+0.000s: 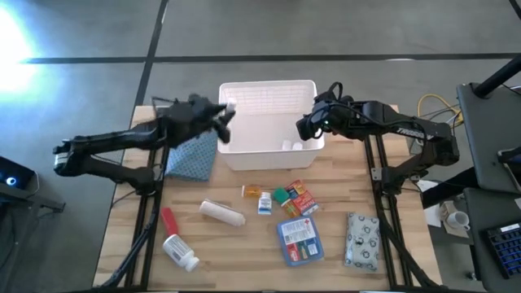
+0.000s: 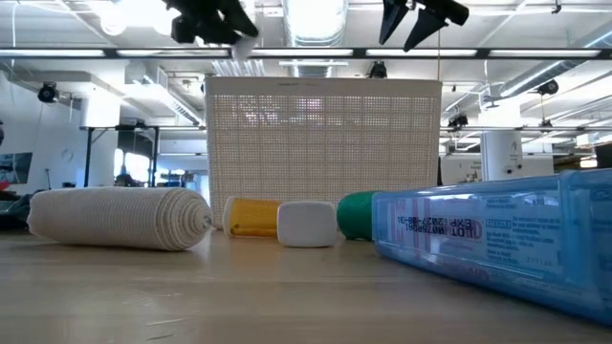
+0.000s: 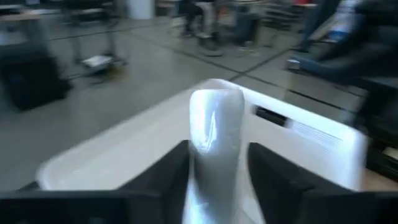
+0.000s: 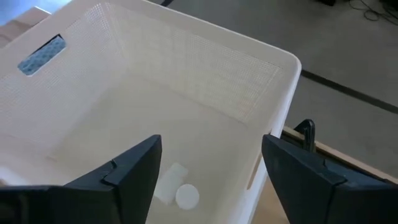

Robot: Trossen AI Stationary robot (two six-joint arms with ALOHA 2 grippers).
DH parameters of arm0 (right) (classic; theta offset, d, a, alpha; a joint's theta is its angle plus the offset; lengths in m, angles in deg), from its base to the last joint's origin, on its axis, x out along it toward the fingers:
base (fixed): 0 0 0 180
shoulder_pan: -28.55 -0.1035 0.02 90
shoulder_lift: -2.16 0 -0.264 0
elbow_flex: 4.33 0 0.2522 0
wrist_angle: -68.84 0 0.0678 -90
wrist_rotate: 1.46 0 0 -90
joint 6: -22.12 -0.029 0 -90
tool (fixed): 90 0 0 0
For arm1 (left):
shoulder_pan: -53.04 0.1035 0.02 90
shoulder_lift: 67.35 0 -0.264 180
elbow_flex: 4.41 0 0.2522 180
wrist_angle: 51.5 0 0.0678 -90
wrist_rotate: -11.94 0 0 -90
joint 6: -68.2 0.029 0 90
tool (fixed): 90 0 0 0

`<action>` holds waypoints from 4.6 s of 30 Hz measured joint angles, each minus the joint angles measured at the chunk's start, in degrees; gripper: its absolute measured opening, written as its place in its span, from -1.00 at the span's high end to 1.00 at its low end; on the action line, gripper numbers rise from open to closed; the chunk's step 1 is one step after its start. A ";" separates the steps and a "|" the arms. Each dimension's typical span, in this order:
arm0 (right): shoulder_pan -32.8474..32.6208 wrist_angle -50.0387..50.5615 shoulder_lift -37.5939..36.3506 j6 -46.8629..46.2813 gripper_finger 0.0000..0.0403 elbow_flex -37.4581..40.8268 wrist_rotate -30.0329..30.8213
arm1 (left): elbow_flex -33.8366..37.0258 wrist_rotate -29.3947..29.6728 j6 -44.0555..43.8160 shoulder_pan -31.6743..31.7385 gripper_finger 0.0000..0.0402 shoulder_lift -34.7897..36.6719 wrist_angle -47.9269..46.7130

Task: Pick & place medical supplies in basket/bin
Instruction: Put the white rolled gauze into the white bin, then put the white bandage into the white bin, then put the green bandage into the white bin

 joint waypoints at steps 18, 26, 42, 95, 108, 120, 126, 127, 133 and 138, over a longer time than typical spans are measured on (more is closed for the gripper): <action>-1.60 4.26 0.00 3.43 -0.32 0.00 0.97 | -24.02 -20.97 -11.68 -18.61 -0.52 -3.83 -69.52; -1.62 4.15 0.00 3.69 -0.33 0.00 1.09 | -12.48 -20.92 -38.35 -31.53 -0.50 -3.85 -73.14; -3.01 4.28 0.00 3.56 -0.32 0.00 0.44 | 17.51 -19.02 -1.95 -36.25 -0.50 -4.09 -24.42; -3.22 4.43 0.00 3.90 -0.26 0.00 -0.42 | -8.60 -15.69 -9.51 -35.40 0.47 -1.39 -45.52; -7.85 3.58 -0.42 3.21 -0.24 -1.41 10.92 | -17.48 -16.78 16.81 1.43 0.42 -6.45 -15.25; -15.47 11.68 -2.64 -8.96 -0.34 -1.21 11.24 | -27.67 -27.26 9.66 12.41 -0.27 -26.09 -25.68; -17.22 14.40 -2.49 -13.66 -0.39 0.96 11.03 | -35.76 -26.88 10.81 10.41 -0.47 -26.65 -45.46; -17.23 14.58 -2.34 -13.65 -0.40 1.31 9.99 | -36.67 -26.88 10.79 9.52 -0.47 -25.94 -48.24; -17.14 14.46 -1.12 -16.27 -0.40 4.20 -2.09 | -36.39 -27.13 7.43 0.20 -0.48 -18.49 -54.29; -18.13 11.31 0.38 -20.19 -0.37 8.58 -11.47 | -30.75 -27.05 1.11 -9.88 -0.48 -10.34 -52.65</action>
